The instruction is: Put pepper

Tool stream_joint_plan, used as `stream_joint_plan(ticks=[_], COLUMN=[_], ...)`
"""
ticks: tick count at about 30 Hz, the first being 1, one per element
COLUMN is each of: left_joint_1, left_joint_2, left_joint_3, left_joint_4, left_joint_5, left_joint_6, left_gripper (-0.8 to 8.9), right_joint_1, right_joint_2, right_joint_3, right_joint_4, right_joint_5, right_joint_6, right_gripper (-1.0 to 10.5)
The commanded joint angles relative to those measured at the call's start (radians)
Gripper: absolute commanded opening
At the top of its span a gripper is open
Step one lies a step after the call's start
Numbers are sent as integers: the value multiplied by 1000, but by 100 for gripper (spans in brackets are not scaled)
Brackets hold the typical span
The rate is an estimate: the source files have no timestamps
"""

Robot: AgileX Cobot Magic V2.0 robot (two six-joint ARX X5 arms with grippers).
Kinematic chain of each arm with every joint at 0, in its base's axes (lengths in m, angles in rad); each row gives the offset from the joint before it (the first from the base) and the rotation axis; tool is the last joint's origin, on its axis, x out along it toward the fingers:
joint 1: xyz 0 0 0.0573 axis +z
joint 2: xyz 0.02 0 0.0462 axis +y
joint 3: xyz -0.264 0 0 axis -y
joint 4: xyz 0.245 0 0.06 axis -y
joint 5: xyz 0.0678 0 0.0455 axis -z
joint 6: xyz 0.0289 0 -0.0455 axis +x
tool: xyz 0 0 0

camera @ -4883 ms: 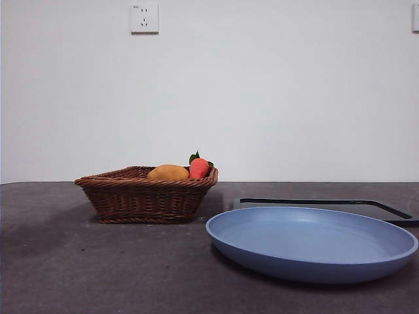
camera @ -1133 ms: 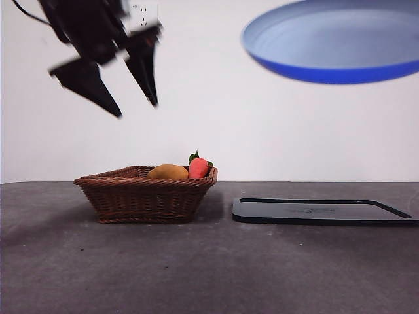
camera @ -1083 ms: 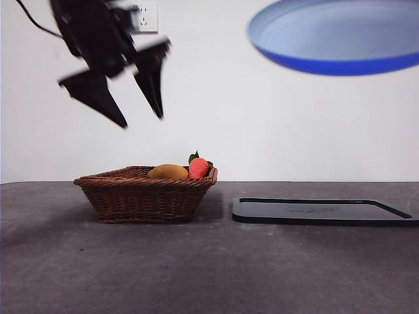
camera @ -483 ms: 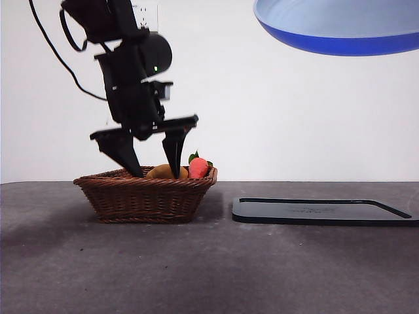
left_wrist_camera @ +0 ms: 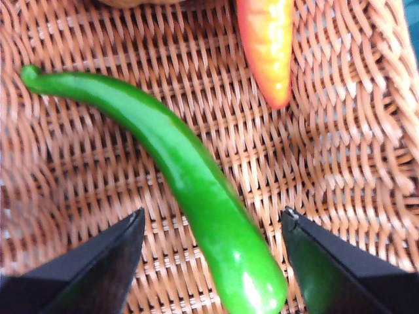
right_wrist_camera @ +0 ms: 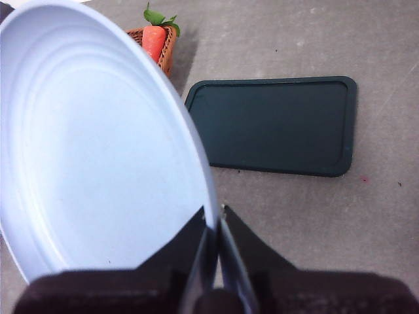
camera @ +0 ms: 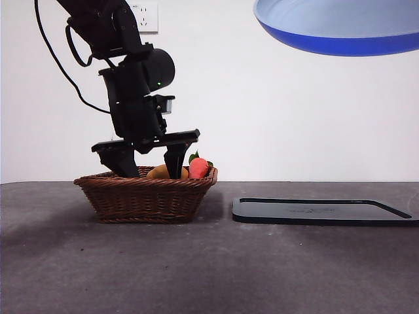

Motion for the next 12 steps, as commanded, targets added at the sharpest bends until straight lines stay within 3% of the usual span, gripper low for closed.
stream_joint_plan(ticks=[1, 7, 12], left_joint_1=[-12, -21, -23], left_joint_2=[47, 47, 47], left_joint_3=[20, 20, 20], left_joint_4=[2, 8, -5], left_joint_5=[1, -22, -16], left_joint_6=[-8, -7, -8], left_gripper=[362, 358, 220], right_joint_1=[1, 1, 1], right_joint_2=[1, 2, 11], right_joint_3=[22, 22, 22], right_joint_4=[14, 14, 15], right_joint_5=[-5, -4, -4], right_joint_6=[6, -6, -10], right_gripper=[6, 6, 6])
